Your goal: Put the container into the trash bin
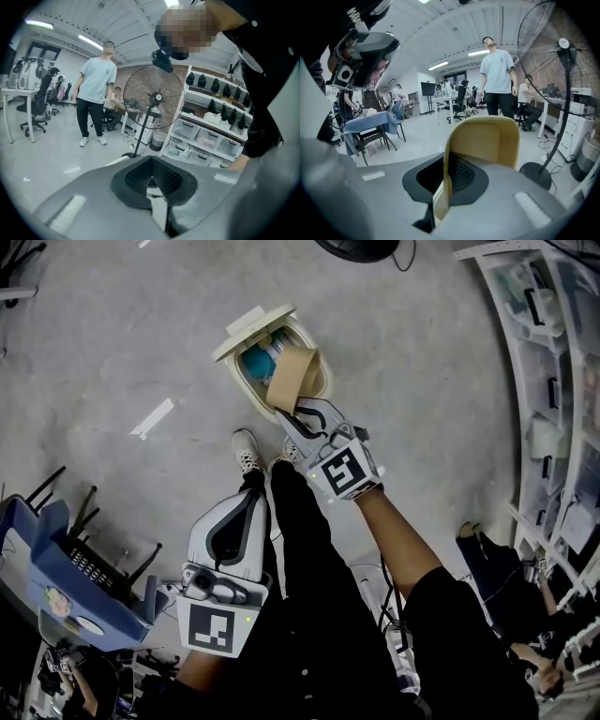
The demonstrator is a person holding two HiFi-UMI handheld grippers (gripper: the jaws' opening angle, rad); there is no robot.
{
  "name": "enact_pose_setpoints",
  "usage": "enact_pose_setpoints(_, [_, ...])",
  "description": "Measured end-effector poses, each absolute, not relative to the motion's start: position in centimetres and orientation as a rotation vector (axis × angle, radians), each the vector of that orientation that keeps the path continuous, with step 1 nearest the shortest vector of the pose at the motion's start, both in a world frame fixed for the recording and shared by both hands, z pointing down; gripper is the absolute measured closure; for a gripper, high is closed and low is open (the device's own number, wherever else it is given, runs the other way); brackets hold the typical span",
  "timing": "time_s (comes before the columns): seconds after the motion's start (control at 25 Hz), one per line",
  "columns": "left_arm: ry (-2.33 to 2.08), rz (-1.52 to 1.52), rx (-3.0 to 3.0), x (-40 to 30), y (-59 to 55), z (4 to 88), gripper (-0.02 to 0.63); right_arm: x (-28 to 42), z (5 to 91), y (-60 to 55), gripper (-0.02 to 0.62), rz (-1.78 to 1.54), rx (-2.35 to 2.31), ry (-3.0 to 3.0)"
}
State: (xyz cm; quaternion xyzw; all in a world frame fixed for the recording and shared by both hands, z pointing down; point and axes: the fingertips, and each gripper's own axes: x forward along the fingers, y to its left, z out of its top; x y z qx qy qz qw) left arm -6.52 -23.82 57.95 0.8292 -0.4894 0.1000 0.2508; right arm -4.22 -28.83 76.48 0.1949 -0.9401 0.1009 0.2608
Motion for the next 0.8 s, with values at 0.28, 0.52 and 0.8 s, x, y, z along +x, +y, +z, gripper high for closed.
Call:
enact_pose_setpoints(0.28, [-1.313,0.282,2.232,-5.4,-24.6,61.6,0.606,-4.2,81.6,-28.6,0.571,0.293,0.453,-2.486])
enact_pose_setpoints(0.52, [-1.304,0.3,2.181,-5.0,-24.4,64.7,0.606,-5.1,85.7,-28.7,0.571,0.305,0.427,-2.443])
enact_pose_setpoints(0.8, [-1.289,0.316,2.16,-5.1,-24.2,66.9,0.606,-5.4,89.4,-28.7,0.57,0.314,0.407,-2.405])
